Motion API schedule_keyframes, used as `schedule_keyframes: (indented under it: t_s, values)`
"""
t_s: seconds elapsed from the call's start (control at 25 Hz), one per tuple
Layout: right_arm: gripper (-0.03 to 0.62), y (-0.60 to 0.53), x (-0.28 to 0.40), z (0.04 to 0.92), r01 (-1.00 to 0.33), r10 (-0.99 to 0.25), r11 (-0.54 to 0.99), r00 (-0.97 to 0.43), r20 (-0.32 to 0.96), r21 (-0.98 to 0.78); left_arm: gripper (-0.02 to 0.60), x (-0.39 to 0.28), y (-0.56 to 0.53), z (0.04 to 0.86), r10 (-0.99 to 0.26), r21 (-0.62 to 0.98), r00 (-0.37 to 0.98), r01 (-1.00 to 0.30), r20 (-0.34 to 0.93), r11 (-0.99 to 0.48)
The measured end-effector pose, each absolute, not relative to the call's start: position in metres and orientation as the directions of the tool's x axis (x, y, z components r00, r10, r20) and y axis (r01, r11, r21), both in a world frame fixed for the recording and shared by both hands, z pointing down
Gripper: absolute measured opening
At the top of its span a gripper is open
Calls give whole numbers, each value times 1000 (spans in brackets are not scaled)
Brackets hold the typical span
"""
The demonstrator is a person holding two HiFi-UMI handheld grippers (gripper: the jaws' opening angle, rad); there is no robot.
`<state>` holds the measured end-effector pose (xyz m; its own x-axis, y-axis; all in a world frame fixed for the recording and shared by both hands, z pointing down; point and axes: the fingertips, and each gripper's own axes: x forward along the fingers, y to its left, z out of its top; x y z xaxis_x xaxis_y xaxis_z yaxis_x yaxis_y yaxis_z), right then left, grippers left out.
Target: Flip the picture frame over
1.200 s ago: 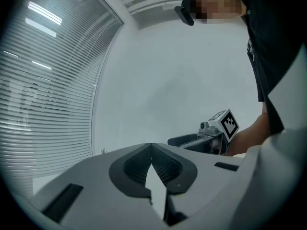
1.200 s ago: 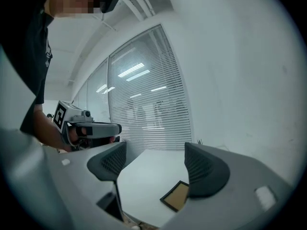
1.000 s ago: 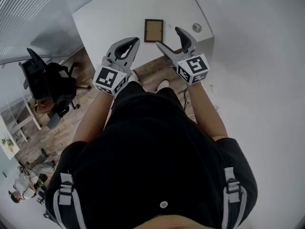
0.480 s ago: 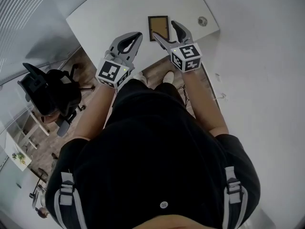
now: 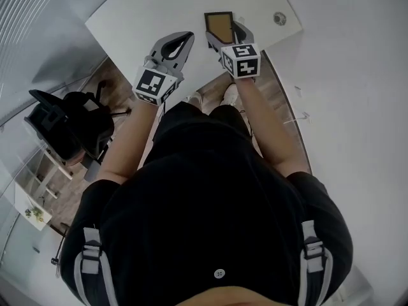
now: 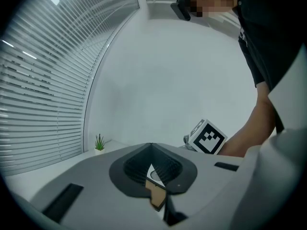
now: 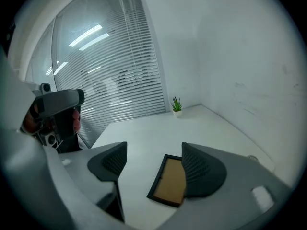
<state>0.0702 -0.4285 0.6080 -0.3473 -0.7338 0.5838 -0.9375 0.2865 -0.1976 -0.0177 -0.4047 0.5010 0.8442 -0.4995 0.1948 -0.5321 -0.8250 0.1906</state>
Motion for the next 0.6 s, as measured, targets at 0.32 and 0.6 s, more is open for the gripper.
schedule_keyframes:
  t_s: [0.32, 0.6]
  values:
    - [331, -441, 64, 650, -965, -720, 202, -262, 643, -167, 8, -21, -420, 533, -505, 187, 837, -541, 209, -820]
    - [302, -443, 62, 692, -979, -671, 149, -203, 713, -139, 8, -22, -434, 559, -514, 194, 827, -556, 228, -808]
